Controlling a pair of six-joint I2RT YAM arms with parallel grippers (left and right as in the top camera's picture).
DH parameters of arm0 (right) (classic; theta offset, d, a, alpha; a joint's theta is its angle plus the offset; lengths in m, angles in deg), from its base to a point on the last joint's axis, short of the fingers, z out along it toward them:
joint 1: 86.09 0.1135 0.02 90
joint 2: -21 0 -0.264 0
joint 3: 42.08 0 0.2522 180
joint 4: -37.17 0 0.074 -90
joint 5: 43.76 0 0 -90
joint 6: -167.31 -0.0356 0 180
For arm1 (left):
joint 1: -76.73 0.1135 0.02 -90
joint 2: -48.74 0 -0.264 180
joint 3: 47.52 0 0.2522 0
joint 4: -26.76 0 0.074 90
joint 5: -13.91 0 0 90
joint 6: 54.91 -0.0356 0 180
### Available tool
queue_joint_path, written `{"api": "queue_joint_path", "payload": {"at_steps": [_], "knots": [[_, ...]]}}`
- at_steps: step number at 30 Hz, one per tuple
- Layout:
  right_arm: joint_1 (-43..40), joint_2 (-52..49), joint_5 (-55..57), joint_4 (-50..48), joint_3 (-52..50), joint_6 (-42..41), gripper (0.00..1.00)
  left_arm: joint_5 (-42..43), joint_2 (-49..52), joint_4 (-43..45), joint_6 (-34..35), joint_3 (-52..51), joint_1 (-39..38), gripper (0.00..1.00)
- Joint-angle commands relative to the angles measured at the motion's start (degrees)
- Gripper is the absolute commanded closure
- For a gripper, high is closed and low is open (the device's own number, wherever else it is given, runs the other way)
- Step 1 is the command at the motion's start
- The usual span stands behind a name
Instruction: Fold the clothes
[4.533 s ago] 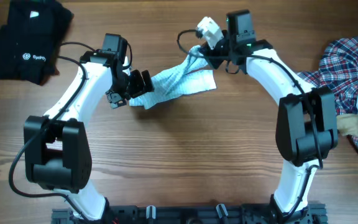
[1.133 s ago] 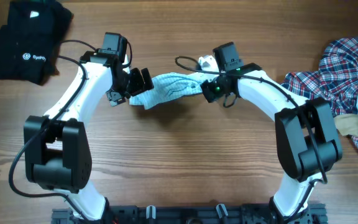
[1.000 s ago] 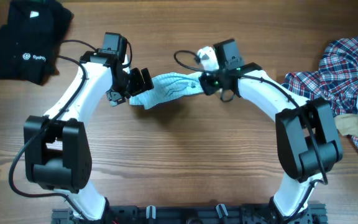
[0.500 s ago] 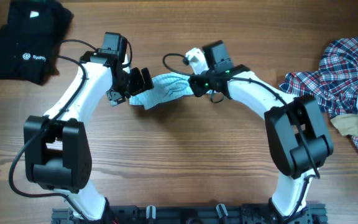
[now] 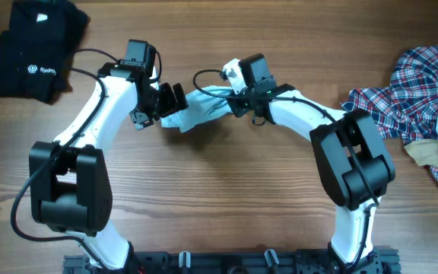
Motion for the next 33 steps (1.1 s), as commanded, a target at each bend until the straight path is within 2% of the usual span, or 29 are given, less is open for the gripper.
{"api": "queue_joint_path", "payload": {"at_steps": [1,8,11,15,16,23,26,28,33], "knots": [[-0.2,-2.4,1.7,-0.6,-0.4,0.3,0.96,-0.8,-1.6,-0.1,-1.3,0.1,0.0,0.0],[-0.2,4.7,-2.3,-0.3,-0.2,0.2,0.96,0.0,-1.6,-0.5,-1.3,0.1,0.0,0.0],[-0.2,8.5,-0.8,-0.7,-0.2,-1.0,0.96,11.4,-1.6,-0.2,-4.6,0.2,-0.2,0.01],[-0.2,9.5,2.5,-1.2,-0.2,-3.1,0.96,15.0,-1.6,1.3,-5.8,0.2,-2.5,0.04],[-0.3,9.5,3.1,-1.2,-0.2,-4.1,0.96,15.0,-1.7,2.0,-5.8,0.2,-3.8,0.12],[-4.0,9.5,2.9,-1.4,-0.2,-8.7,0.96,12.7,-2.1,7.5,-5.8,0.2,-10.8,0.41],[-6.1,9.5,0.5,-1.4,-0.2,-8.8,0.96,5.3,-2.0,9.0,-5.0,0.2,-11.8,0.69],[-6.7,9.5,-0.9,-1.4,-0.2,-8.8,0.96,0.8,-1.5,9.0,-3.8,0.2,-11.6,0.79],[-7.0,9.5,-1.1,-1.4,-0.2,-8.7,0.96,0.1,2.1,9.2,-3.8,0.2,-8.6,0.85]]}}
